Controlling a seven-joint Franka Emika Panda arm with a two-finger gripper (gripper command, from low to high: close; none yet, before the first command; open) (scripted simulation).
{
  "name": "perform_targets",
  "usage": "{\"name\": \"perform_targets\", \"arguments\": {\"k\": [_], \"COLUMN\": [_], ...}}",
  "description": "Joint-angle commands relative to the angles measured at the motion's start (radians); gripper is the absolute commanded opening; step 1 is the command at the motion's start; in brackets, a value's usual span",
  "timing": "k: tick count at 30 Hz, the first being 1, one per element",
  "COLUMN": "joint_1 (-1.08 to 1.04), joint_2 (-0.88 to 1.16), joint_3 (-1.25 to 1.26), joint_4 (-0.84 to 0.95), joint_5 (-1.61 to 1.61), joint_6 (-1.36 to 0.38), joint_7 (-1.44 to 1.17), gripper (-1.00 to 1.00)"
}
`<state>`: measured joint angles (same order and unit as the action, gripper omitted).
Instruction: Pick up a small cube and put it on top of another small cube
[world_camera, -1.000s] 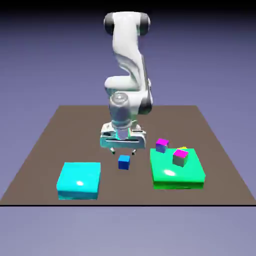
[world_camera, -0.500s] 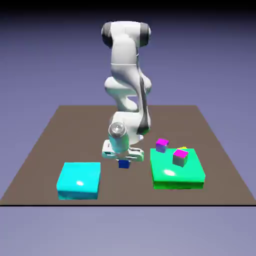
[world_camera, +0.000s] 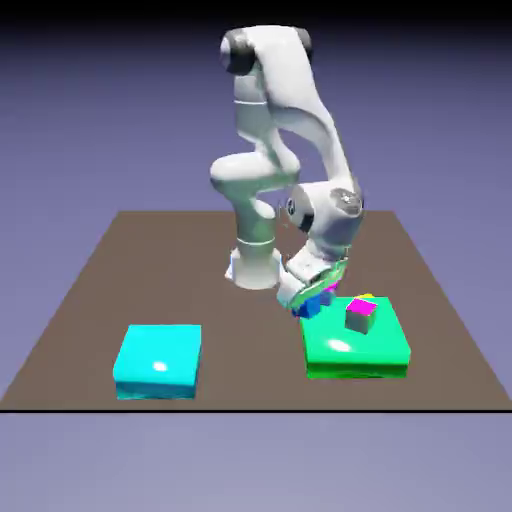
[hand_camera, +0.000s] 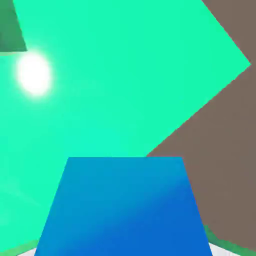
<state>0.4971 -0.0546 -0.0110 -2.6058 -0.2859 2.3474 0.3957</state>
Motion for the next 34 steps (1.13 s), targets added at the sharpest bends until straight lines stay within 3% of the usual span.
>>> {"name": "perform_targets", "arguments": {"k": [1, 6, 17, 20, 31, 32, 34], "joint_1": [0.023, 0.152, 0.140, 0.101, 0.064, 0.064, 0.067], "joint_2": [-0.010, -0.048, -0.098, -0.113, 0.170, 0.170, 0.142], "joint_3": [0.007, 0.128, 0.527, 0.592, 0.491, 0.491, 0.500], "joint_4": [0.005, -0.043, -0.211, -0.211, -0.133, -0.133, -0.141], "joint_5": [-0.030, -0.154, -0.407, -0.476, -0.926, -0.926, -0.883], "joint_6": [0.007, 0.072, 0.185, 0.178, 0.200, 0.200, 0.198], "joint_7": [-0.030, -0.232, -0.512, -0.503, -0.176, -0.176, -0.207], "gripper": [-1.00, -1.00, -1.00, -1.00, -1.00, 1.00, 1.00]}}
